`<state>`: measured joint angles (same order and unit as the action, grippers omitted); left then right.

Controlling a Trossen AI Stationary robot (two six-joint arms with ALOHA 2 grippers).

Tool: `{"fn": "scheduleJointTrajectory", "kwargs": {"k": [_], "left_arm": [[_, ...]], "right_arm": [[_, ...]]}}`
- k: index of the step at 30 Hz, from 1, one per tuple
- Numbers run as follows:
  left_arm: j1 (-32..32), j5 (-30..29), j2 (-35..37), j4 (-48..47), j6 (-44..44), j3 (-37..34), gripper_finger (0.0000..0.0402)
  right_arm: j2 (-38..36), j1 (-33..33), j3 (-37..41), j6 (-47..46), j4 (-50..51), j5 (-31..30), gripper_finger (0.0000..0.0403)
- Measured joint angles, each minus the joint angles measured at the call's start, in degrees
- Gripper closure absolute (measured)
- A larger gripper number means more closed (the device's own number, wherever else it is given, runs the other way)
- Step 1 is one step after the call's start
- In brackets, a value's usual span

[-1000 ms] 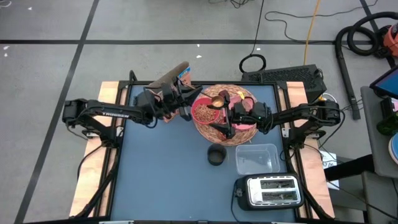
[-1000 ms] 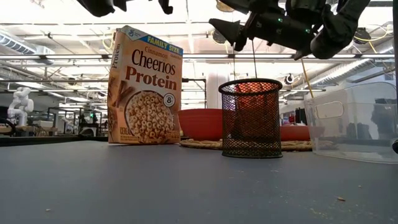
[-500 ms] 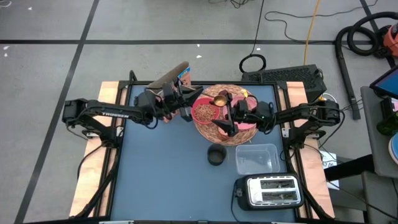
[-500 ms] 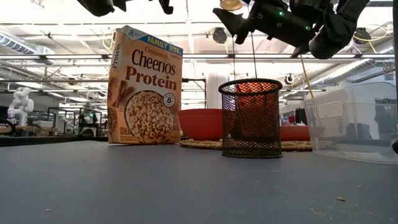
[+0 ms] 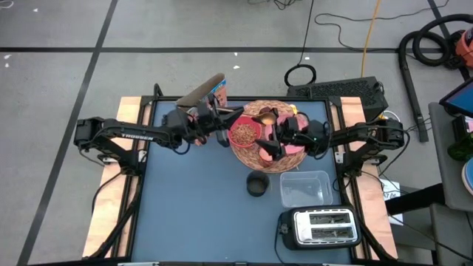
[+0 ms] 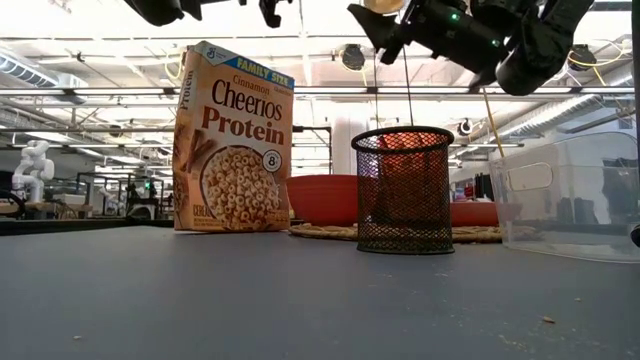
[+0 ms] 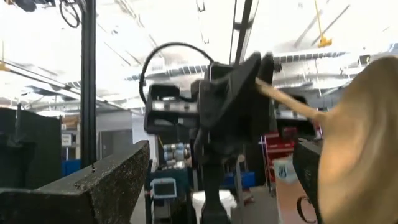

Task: Arrange a breakfast setting
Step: Put the gold spoon to the right of the brown woven mat

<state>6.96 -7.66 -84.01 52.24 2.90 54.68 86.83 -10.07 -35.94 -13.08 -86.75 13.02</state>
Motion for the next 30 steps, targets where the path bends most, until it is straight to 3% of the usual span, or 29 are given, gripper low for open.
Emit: {"fn": "scheduleJointTrajectory", "kwargs": {"k": [5, 17, 30], "left_arm": [[0.0, 0.1, 0.0, -1.6, 0.0, 0.0, 0.0373], [0.0, -0.9, -0.2, -3.7, -0.2, -0.1, 0.0373], [0.1, -1.1, -0.2, 2.5, 0.2, -0.1, 0.0373]], "right_arm": [[0.0, 0.0, 0.0, -0.1, -3.0, -0.2, 0.0022], [-0.2, 0.1, 0.0, -2.8, -3.2, -8.3, 0.0022], [-0.3, 0.1, 0.0, -1.6, -0.3, -8.6, 0.0022]]}}
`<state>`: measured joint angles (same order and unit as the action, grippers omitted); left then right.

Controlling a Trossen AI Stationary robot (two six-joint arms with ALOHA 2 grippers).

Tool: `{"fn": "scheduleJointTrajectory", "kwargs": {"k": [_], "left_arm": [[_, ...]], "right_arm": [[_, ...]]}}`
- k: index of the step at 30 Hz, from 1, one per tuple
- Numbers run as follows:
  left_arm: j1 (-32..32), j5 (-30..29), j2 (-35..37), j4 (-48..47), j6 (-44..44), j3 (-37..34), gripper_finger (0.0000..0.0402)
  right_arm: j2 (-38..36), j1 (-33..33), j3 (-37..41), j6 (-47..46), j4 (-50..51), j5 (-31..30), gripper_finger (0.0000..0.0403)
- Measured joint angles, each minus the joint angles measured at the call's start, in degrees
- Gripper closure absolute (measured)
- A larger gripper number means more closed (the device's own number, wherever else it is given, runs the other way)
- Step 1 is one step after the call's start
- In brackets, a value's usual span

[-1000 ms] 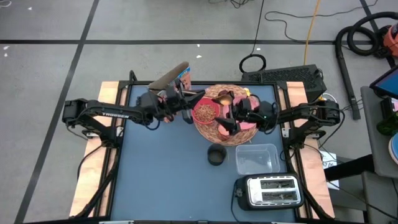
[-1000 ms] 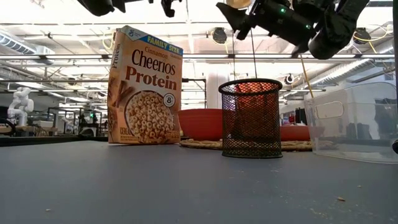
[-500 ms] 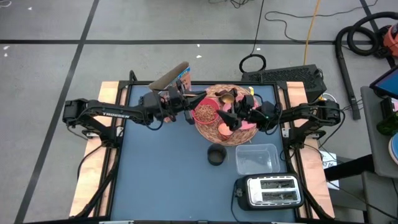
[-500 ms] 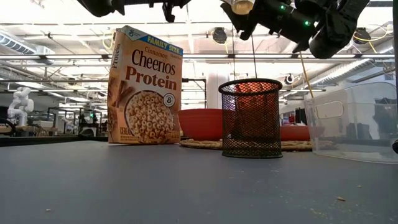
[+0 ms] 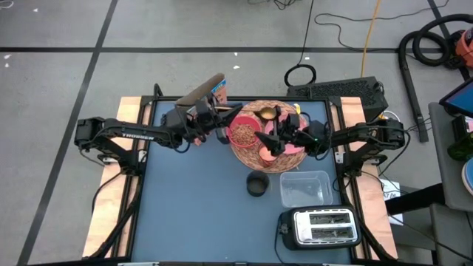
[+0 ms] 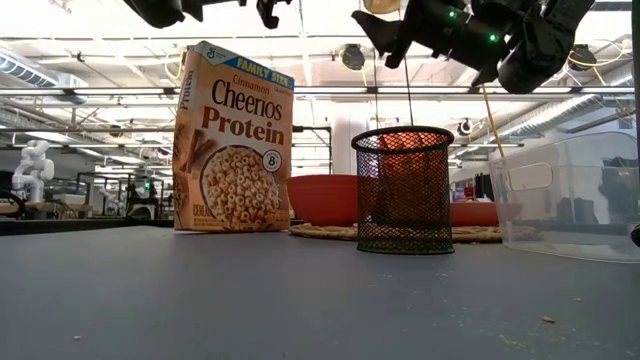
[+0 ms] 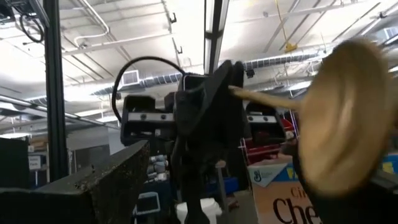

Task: Arrange a breakfast setting
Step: Put the gold spoon to the right of the brown woven mat

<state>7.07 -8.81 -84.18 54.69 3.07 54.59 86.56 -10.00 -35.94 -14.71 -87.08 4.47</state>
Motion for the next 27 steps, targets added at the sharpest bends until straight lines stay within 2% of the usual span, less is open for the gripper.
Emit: {"fn": "scheduleJointTrajectory", "kwargs": {"k": [5, 16, 19, 22, 27], "left_arm": [[0.0, -2.6, 0.0, 1.0, 0.0, 0.0, 0.0373], [0.1, -3.9, 0.0, 3.7, -1.9, 0.0, 0.0373], [0.1, -3.9, -1.6, 5.1, -1.9, 0.0, 0.0373], [0.0, -3.9, -3.5, 8.3, -1.9, 0.0, 0.0373], [0.0, -3.6, -5.8, 10.0, -1.5, 0.0, 0.0373]], "right_arm": [[0.0, 0.0, 0.0, 0.0, 0.9, -0.2, 0.0022], [0.0, 0.0, 0.0, -1.9, -0.4, -0.2, 0.0022], [0.0, 0.0, -0.8, -2.5, -1.3, -1.8, 0.0023], [0.1, 0.0, -3.1, -5.0, 0.8, -4.6, 0.0023], [0.1, 0.0, -6.6, -6.3, 6.2, -4.8, 0.0023]]}}
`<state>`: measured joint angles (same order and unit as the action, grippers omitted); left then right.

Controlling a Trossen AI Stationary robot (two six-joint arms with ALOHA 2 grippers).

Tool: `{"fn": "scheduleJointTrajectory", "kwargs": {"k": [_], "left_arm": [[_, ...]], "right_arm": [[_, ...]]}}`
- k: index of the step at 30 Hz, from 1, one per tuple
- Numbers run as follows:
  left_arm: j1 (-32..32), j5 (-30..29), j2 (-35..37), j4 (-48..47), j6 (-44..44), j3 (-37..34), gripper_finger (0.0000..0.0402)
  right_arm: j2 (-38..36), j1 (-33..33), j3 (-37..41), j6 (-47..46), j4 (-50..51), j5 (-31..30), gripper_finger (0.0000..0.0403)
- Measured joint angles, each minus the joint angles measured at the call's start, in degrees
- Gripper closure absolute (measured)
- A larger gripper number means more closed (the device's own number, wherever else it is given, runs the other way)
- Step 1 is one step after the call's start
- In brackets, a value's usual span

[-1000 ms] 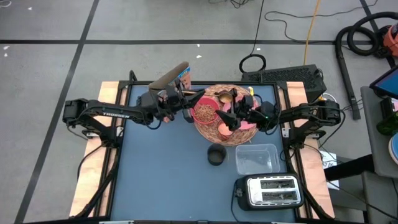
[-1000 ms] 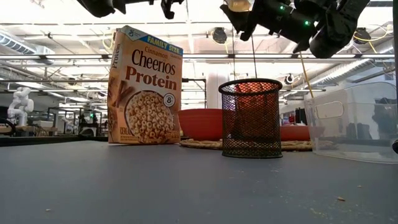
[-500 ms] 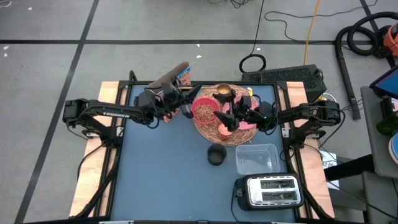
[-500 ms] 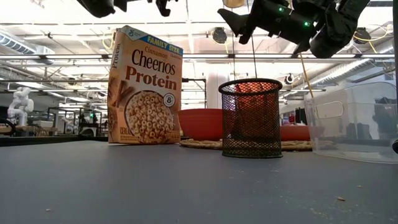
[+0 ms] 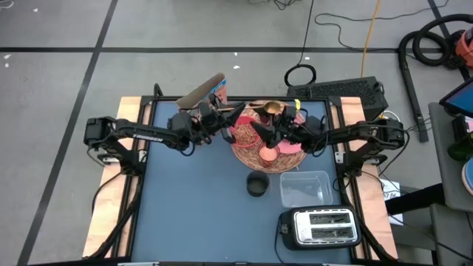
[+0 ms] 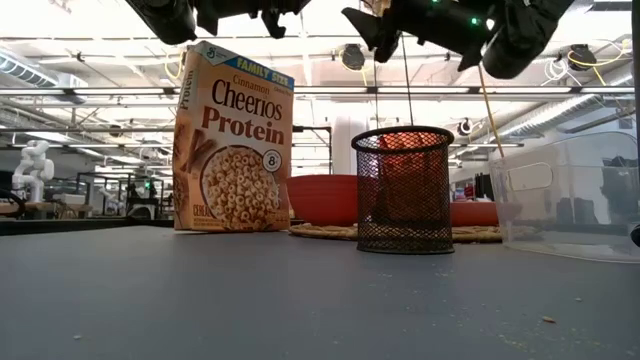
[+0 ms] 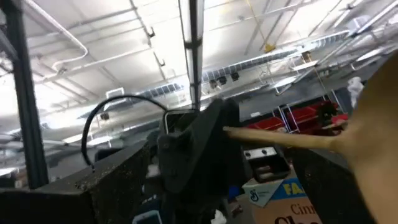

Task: Arrange a breakfast setting
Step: Put the gold spoon to the right of the brown woven mat

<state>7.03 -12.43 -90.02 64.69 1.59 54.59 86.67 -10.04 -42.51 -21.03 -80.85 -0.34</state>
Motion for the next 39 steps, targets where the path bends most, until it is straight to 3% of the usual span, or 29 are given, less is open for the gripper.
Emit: {"fn": "scheduleJointTrajectory", "kwargs": {"k": [6, 19, 33, 39], "left_arm": [[0.1, -0.3, 0.0, -0.6, 0.1, 0.0, 0.0373], [0.0, -0.4, 0.1, -4.6, 0.0, 0.1, 0.0373], [-2.2, -0.7, 0.1, -7.5, -6.1, 0.2, 0.0373], [-2.5, -0.4, 0.1, -7.8, -7.3, 0.1, 0.0373]], "right_arm": [[0.0, 0.0, -0.8, -4.0, 0.7, -5.8, 0.0023], [0.0, 0.0, -0.8, -11.5, -0.4, -9.9, 0.0027], [0.0, 0.0, -0.8, -24.6, -0.3, -12.1, 0.0028], [0.0, 0.0, -0.8, -29.2, 0.1, -12.3, 0.0077]]}}
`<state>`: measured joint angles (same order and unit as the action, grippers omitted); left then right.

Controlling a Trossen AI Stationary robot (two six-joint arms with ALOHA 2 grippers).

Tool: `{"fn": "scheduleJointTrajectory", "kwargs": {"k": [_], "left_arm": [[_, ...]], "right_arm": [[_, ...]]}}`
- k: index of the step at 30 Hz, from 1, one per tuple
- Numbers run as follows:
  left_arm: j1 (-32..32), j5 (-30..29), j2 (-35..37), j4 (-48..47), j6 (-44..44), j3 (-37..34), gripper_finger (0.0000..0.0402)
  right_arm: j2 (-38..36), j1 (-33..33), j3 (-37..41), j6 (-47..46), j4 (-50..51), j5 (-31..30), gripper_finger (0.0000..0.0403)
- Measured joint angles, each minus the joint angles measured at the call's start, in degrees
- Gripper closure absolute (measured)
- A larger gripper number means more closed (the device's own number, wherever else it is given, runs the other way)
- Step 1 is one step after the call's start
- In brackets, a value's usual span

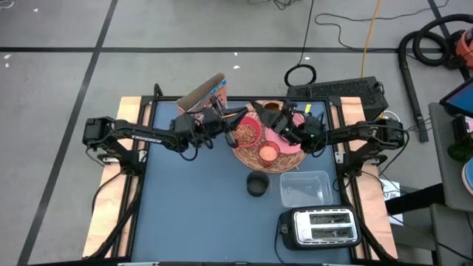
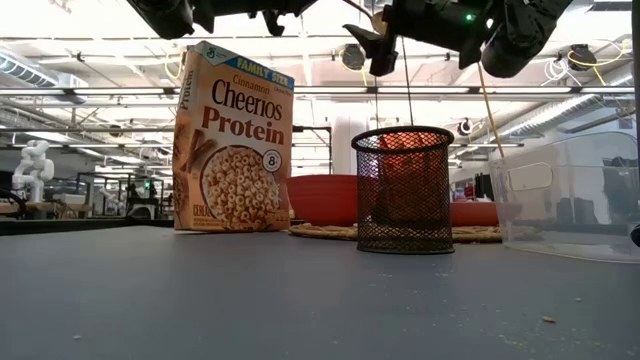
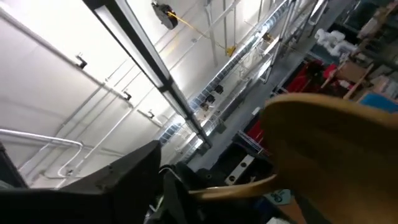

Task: Arrange a breakfast setting
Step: Put the gold spoon to the right of the brown woven mat

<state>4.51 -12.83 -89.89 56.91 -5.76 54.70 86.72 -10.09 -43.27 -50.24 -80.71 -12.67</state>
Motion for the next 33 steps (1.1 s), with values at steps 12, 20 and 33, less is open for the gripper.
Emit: {"fn": "scheduleJointTrajectory", "kwargs": {"k": [12, 20, 33], "left_arm": [[-0.2, -1.0, -0.2, -0.4, -3.0, -0.1, 0.0373], [-1.4, -1.3, -0.1, -3.0, -8.7, -0.1, 0.0373], [-3.5, -1.9, 0.0, -4.8, -17.0, 0.0, 0.0373]], "right_arm": [[-0.1, -0.1, 0.0, -7.7, 6.6, -3.4, 0.0197], [-0.1, -0.1, 0.0, -14.7, 7.5, -3.8, 0.0234], [-0.1, 0.0, 0.0, -23.1, 7.4, -3.4, 0.0299]]}}
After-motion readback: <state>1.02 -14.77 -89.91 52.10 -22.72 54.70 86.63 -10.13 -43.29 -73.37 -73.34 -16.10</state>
